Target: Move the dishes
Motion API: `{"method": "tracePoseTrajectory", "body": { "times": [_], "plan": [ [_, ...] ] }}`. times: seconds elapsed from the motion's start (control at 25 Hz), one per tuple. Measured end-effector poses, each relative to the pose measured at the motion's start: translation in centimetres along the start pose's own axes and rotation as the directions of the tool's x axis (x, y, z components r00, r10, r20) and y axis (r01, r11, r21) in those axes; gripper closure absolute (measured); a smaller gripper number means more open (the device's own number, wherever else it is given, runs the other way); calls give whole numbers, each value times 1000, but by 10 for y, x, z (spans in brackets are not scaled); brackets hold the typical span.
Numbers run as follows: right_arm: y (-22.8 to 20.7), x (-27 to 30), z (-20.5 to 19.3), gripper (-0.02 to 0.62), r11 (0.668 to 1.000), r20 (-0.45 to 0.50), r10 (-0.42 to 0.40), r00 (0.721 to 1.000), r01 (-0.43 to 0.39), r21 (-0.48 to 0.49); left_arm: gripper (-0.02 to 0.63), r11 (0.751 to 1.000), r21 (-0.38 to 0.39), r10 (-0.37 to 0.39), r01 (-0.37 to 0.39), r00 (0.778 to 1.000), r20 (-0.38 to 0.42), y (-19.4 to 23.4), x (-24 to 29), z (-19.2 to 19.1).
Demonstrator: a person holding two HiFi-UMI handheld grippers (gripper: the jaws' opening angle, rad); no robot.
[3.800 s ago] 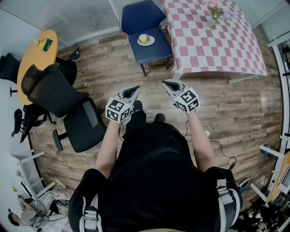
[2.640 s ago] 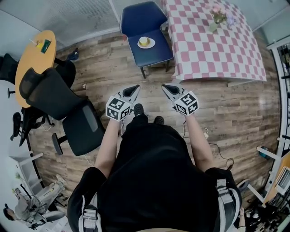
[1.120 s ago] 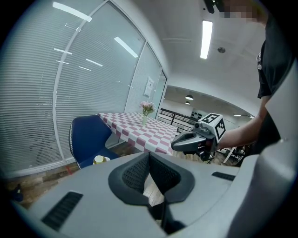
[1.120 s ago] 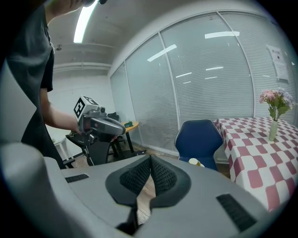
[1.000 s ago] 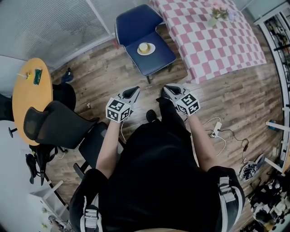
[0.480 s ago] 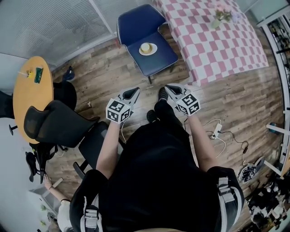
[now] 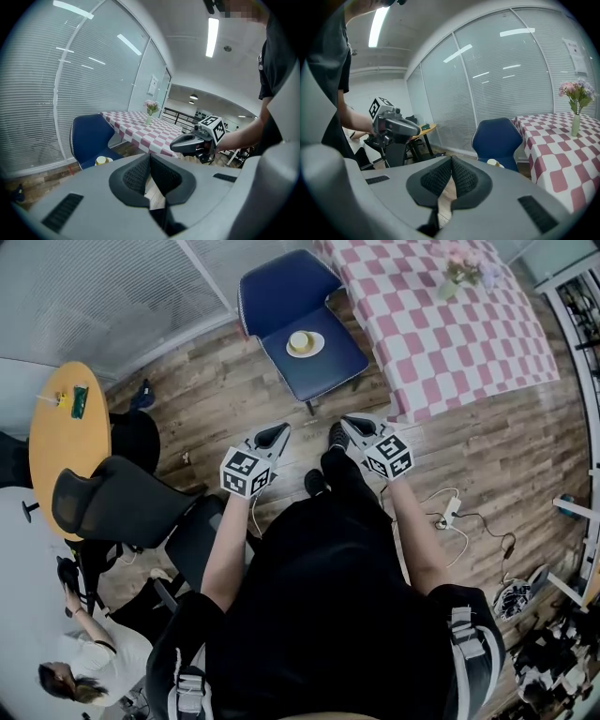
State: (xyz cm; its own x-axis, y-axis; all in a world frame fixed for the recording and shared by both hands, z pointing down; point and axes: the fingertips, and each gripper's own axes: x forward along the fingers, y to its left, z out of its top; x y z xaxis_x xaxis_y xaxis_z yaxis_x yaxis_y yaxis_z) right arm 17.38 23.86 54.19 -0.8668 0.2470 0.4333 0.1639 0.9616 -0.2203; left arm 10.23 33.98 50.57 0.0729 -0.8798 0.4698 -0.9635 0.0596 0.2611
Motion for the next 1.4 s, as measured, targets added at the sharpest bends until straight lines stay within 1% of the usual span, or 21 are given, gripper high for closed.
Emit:
{"method": "tracePoseTrajectory", "body": {
  "times": [0.36,0.64,0.88,1.04,1.24,1.4],
  "plan": [
    [-49,19,11,578,1000,-16,18,1000,-18,16,583,1000,-14,10,-10,1000,-18,28,43,23],
    [-102,40,22,578,999,-35,54,998,-53,8,583,999,-26,29,-30,999,-33,53,86,46],
    [-145,67,41,578,995,-34,102,994,-103,-10,583,997,-25,73,-74,997,-38,82,116,72],
    [-168,85,49,578,989,-44,147,988,-147,3,583,993,-32,108,-110,993,-40,101,132,86],
    [-198,109,47,578,980,-97,198,975,-201,-15,583,985,-54,162,-163,987,-14,125,148,104],
    [-211,134,54,578,964,-136,252,958,-261,-53,583,977,-82,199,-199,980,-1,146,157,110]
  ]
}}
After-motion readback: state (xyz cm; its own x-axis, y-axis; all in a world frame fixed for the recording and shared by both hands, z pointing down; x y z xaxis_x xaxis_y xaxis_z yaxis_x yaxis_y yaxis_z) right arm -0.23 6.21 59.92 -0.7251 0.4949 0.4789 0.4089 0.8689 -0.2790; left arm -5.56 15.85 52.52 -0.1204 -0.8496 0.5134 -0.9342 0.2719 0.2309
